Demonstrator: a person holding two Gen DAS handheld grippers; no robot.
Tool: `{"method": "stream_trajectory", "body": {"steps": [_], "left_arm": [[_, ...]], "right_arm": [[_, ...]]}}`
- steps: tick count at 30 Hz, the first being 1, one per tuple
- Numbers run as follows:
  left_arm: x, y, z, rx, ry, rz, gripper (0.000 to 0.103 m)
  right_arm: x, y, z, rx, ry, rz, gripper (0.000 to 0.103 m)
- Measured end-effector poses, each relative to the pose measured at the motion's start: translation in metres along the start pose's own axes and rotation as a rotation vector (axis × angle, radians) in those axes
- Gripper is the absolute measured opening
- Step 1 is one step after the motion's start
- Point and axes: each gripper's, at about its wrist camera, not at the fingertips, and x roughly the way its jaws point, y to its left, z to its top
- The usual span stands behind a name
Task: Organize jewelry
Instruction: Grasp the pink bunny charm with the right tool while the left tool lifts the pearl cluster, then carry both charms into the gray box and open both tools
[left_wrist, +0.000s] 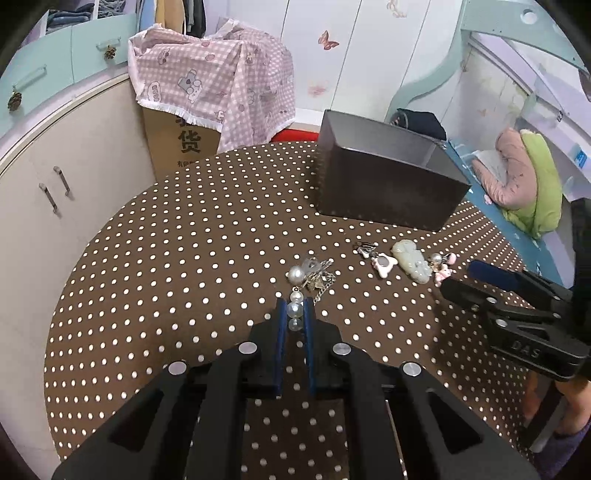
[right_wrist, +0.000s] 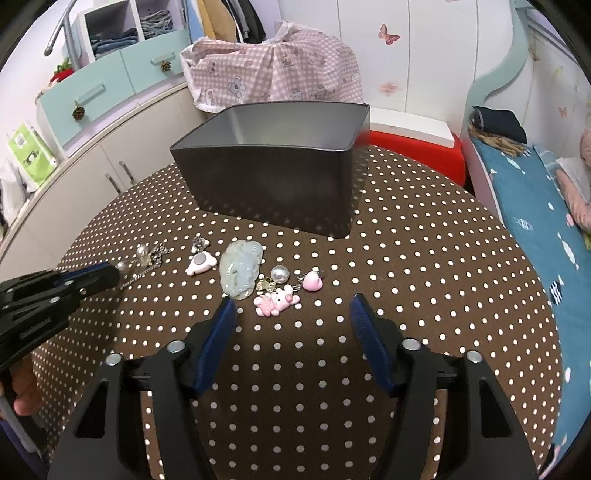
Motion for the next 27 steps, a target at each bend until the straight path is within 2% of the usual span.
{"method": "stream_trajectory", "body": {"steps": [4, 6, 10, 11, 19, 27], "left_arm": [[-0.006, 0.0, -0.004, -0.004, -0.002, -0.022, 0.007], [-0.008, -0.001, -0.004, -0.003, -0.004, -0.03, 0.007], [-0.01, -0.001, -0.003, -0.006, -0.01, -0.04, 0.007], [-0.012, -0.001, -0.003, -0.005, -0.014, -0.045, 0.007], [-0.037, -0.007, 0.002, 0.001, -0.063, -0.112, 0.007], [-0.06, -0.015, 0.018, 0.015, -0.106, -0.164, 0.007]], "right_arm": [[0.005, 0.007, 0.001, -0.024, 0.007, -0.017, 0.059], [0.006, 0.008, 0.004, -0.026, 0.007, -0.023, 0.052], [0.008, 0.01, 0.008, -0.054, 0.009, -0.066, 0.029], [0.008, 0.009, 0.009, -0.056, 0.009, -0.063, 0.028], [-0.003, 0.008, 0.001, -0.056, 0.007, -0.043, 0.027], [-0.04, 0.005, 0.001, -0.04, -0.052, -0.009, 0.027]]}}
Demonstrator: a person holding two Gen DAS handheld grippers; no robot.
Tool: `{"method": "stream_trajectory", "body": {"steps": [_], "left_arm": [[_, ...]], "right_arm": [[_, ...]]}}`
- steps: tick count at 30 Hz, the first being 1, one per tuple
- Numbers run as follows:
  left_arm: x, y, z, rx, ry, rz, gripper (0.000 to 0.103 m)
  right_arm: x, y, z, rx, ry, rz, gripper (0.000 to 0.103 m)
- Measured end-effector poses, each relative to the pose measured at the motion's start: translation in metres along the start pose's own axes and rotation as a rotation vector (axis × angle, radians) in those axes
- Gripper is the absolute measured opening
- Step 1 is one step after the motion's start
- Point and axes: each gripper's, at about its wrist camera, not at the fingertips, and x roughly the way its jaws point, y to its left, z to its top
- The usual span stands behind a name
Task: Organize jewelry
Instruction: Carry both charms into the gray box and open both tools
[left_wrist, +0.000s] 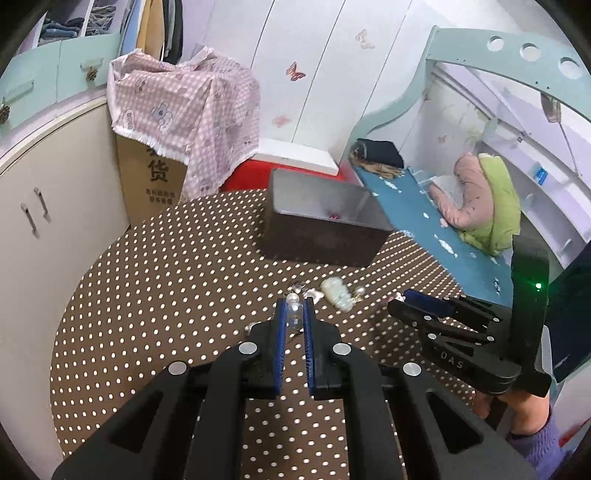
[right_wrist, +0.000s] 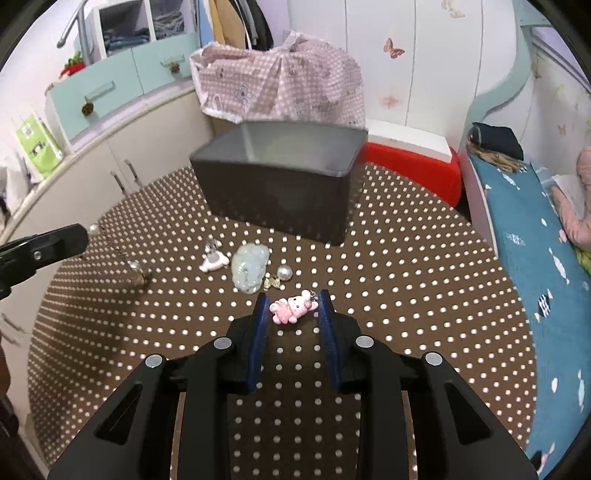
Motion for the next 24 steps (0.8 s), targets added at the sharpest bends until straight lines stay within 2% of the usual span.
{"method": "stream_trajectory", "body": {"steps": [9, 14, 24], "left_arm": [[-0.016, -0.014, 0.027, 0.028, -0.044, -0.051, 0.007], [-0.022, -0.02, 0.042, 0.044, -0.061, -0.078, 0.007], [-0.013, -0.038, 0.105, 0.1, -0.088, -0.116, 0.007]], "right_arm": [[-0.043, 0.0, 0.013, -0.006, -0.077, 0.022, 0.027], [-0.061, -0.002, 0.032, -0.005, -0.119, 0.043, 0.027], [-0.066, -0.005, 0.084, -0.026, -0.181, 0.034, 0.027]]}}
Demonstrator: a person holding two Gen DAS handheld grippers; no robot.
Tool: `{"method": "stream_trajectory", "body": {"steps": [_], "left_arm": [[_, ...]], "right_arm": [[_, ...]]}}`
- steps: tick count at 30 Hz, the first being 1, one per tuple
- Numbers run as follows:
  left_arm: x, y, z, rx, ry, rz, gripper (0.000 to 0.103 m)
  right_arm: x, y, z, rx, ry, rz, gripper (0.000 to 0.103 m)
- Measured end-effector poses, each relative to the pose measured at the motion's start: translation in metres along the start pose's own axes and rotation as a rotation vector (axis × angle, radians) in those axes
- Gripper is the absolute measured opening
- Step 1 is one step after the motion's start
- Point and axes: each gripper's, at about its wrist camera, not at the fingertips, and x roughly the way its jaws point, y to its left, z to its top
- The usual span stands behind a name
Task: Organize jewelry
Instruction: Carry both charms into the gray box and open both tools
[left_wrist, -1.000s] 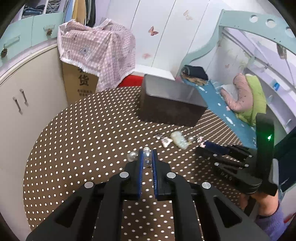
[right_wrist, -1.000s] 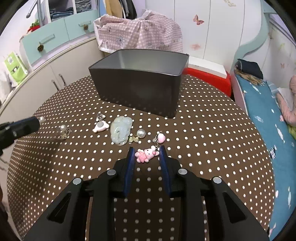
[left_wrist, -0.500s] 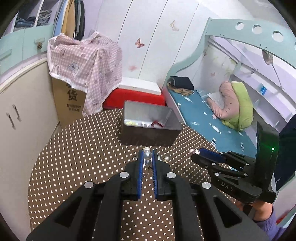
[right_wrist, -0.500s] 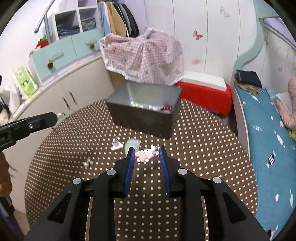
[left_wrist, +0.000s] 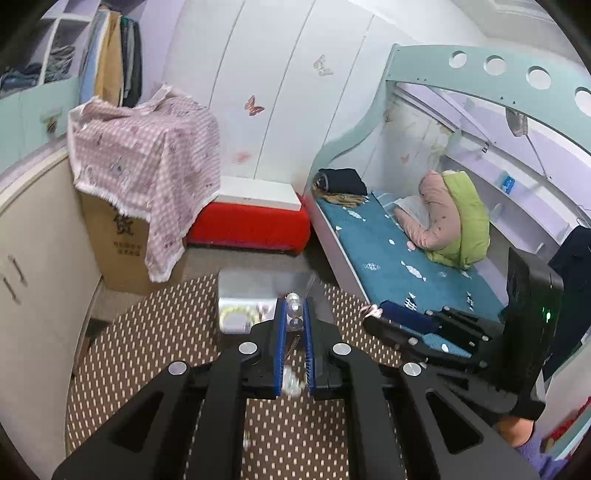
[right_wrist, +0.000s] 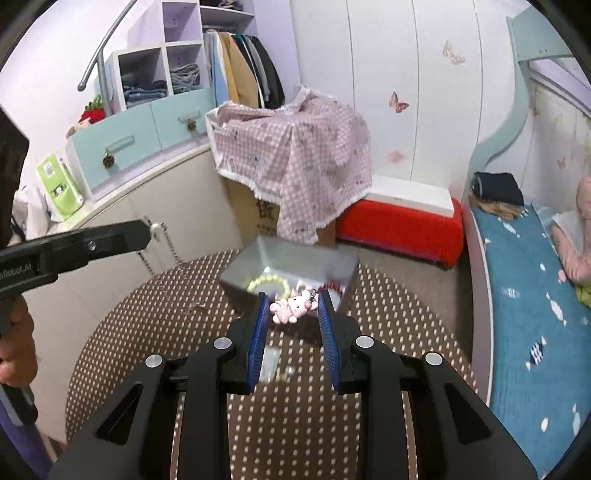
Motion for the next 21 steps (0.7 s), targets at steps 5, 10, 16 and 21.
{"method": "stream_trajectory", "body": {"steps": [5, 10, 16, 21], "left_arm": [[0.024, -0.002, 0.025, 0.017, 0.019, -0.014, 0.007], [0.064, 0.006, 0.034, -0.003, 0.078, -0.004, 0.007], [0.107, 0.023, 0.019, -0.033, 0.172, 0.014, 0.008], [0.132, 0.036, 0.005, -0.062, 0.235, 0.018, 0.008]], "right_arm": [[0.021, -0.003, 0.022, -0.005, 0.0, -0.005, 0.027], [0.057, -0.005, 0.029, -0.007, 0.041, -0.003, 0.027], [0.097, -0.004, 0.02, -0.011, 0.104, 0.004, 0.027], [0.118, -0.002, 0.011, -0.012, 0.14, 0.008, 0.027]]}}
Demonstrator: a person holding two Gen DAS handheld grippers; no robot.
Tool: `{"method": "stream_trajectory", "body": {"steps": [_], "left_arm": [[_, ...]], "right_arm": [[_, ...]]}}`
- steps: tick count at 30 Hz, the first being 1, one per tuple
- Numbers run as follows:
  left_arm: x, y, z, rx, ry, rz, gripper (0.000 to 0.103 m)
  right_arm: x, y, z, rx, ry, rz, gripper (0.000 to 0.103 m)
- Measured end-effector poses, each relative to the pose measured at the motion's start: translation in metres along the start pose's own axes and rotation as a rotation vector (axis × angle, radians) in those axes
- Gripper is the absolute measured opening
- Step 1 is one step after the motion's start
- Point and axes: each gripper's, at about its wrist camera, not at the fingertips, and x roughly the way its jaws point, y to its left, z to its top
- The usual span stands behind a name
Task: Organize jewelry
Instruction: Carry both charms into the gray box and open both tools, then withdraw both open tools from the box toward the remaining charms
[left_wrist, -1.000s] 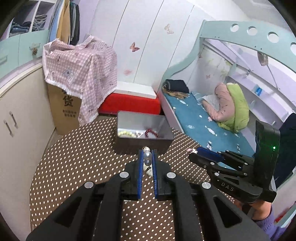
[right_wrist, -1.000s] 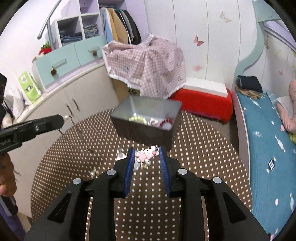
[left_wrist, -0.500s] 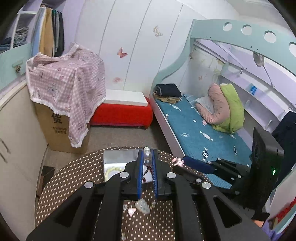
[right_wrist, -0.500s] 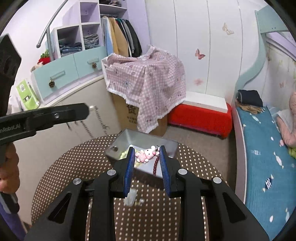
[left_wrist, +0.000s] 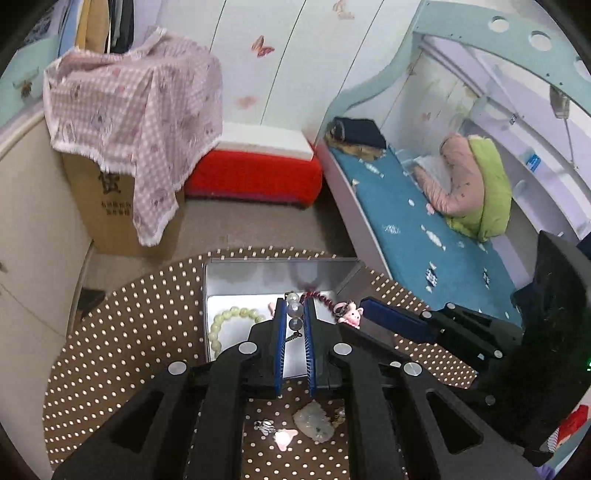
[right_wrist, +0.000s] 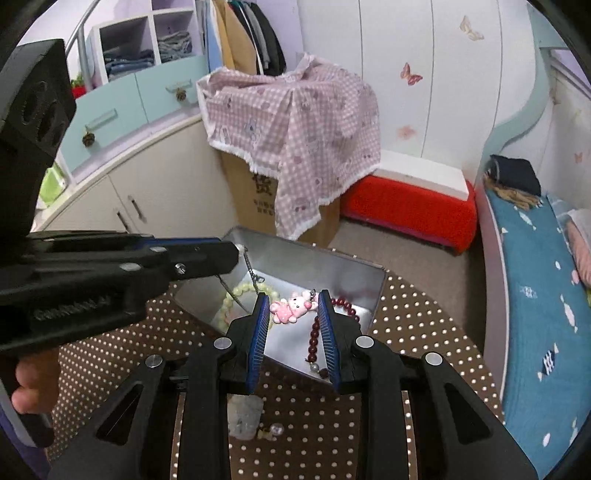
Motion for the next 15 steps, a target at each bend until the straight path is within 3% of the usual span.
{"method": "stream_trajectory", "body": {"steps": [11, 15], "left_arm": [[0.007, 0.008, -0.011, -0.028, 0.024, 0.028, 0.009], [0.001, 0.008, -0.013, -0.034, 0.004, 0.05, 0.035]], "right_arm": [[0.016, -0.002, -0.005, 0.005, 0.025, -0.002, 0.028], [0.016, -0.004, -0.008, 0.009, 0.026, -0.005, 0.028]]}}
